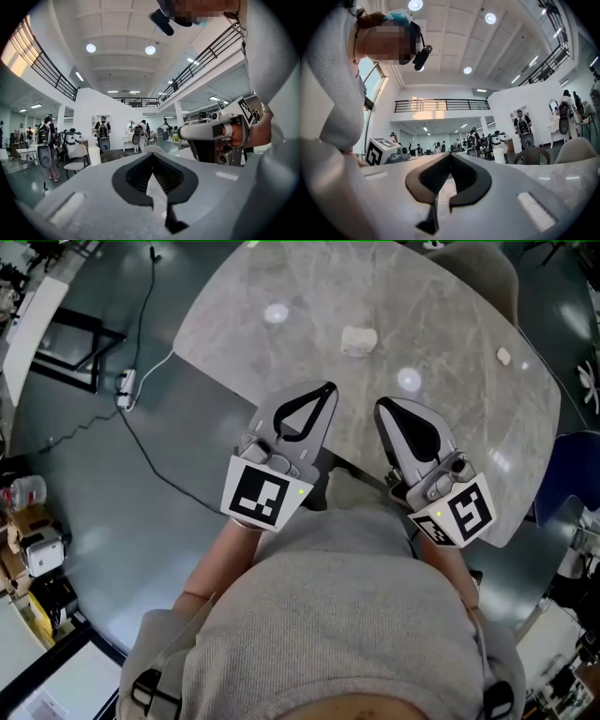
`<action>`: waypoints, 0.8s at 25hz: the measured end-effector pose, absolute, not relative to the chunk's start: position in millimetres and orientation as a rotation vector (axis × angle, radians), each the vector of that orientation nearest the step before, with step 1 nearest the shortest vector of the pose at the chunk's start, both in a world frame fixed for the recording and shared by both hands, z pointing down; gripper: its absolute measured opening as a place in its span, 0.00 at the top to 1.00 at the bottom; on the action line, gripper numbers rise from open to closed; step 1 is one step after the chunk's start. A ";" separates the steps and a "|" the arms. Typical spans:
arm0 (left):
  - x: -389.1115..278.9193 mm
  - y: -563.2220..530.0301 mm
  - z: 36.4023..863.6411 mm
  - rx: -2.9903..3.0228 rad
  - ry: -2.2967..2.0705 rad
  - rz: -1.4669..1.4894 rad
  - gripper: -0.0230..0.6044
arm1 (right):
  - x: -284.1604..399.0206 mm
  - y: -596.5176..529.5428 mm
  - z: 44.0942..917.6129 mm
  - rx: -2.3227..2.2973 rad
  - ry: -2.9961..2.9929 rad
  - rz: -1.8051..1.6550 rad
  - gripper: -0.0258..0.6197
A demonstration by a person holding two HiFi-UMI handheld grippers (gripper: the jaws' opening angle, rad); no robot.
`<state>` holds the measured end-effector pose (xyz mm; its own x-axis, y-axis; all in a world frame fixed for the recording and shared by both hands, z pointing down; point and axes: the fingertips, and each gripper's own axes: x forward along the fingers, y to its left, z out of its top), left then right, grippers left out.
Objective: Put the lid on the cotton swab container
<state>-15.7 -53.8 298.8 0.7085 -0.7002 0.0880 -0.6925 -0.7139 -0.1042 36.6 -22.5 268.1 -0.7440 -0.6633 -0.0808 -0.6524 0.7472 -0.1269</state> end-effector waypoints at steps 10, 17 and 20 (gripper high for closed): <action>-47.7 28.7 293.4 -2.863 1.096 -0.148 0.96 | -0.1 63.8 265.2 -1.154 2.768 -0.107 0.96; -55.7 70.9 290.4 -2.877 1.022 -0.158 0.96 | -16.7 103.1 264.0 -1.199 2.761 -0.078 0.96; -61.7 80.8 290.3 -2.874 1.022 -0.156 0.96 | -21.9 114.1 263.7 -1.211 2.754 -0.066 0.96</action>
